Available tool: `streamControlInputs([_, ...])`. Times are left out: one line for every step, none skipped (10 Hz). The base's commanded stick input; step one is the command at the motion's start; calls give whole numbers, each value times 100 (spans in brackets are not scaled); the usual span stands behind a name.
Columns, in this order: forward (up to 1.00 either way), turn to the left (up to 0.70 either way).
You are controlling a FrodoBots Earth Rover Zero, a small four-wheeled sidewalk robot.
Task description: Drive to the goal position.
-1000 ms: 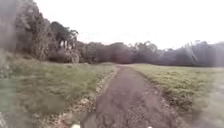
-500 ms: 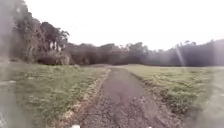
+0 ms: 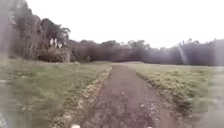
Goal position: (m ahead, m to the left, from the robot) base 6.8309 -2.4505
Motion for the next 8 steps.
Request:
streamControlInputs([70,0])
streamControlInputs([70,0])
streamControlInputs([70,-2])
streamControlInputs([70,-7])
streamControlInputs([70,-19])
streamControlInputs([70,-29])
streamControlInputs([70,-29])
streamControlInputs([70,-29])
